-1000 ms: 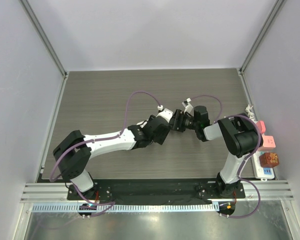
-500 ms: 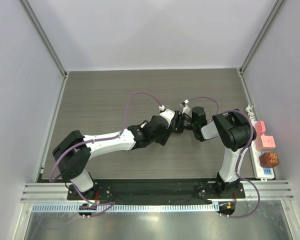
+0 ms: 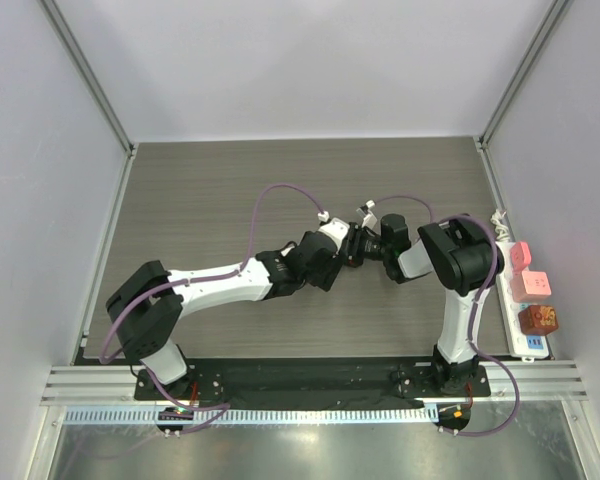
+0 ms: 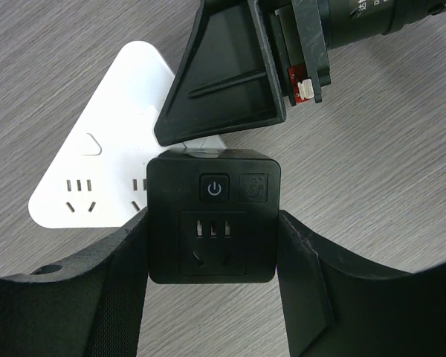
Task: Pull the plug off the socket
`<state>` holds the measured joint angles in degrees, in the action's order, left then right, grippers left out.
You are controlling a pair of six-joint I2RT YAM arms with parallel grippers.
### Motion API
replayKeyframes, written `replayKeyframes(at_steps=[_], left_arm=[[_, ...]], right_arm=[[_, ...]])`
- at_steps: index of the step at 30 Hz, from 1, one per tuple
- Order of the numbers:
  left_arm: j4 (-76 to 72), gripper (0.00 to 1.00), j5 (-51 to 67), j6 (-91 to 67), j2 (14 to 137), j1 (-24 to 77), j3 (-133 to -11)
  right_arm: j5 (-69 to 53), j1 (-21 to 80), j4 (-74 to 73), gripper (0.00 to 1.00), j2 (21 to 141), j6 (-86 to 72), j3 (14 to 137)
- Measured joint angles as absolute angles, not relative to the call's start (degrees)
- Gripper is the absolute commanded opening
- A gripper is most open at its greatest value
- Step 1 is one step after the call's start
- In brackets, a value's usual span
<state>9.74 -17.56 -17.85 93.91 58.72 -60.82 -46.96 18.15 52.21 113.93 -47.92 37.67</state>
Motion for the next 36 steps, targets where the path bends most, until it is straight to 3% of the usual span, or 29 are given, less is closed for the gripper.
replayKeyframes(at_steps=[6, 17, 28, 32, 36], left_arm=[[10.7, 0.0, -15.0, -21.4, 94.0, 57.1, -61.4], [9.5, 0.0, 4.3, -33.3, 92.4, 46.3, -61.5], [23.3, 0.0, -13.4, -30.0, 92.1, 54.9, -66.2], [23.5, 0.0, -13.7, -29.5, 91.7, 55.2, -66.1], [20.4, 0.0, -7.0, -31.3, 87.0, 51.5, -62.0]], right_arm=[[-46.0, 18.2, 49.5, 0.01, 112.7, -45.0, 37.9], [-38.6, 19.0, 34.0, 0.01, 104.7, -34.4, 41.9], [-37.9, 21.5, 29.9, 0.01, 103.8, -31.6, 42.3], [-37.4, 21.6, 28.7, 0.01, 103.6, -31.4, 42.7], [-35.4, 21.6, 27.4, 0.01, 103.1, -29.9, 42.8]])
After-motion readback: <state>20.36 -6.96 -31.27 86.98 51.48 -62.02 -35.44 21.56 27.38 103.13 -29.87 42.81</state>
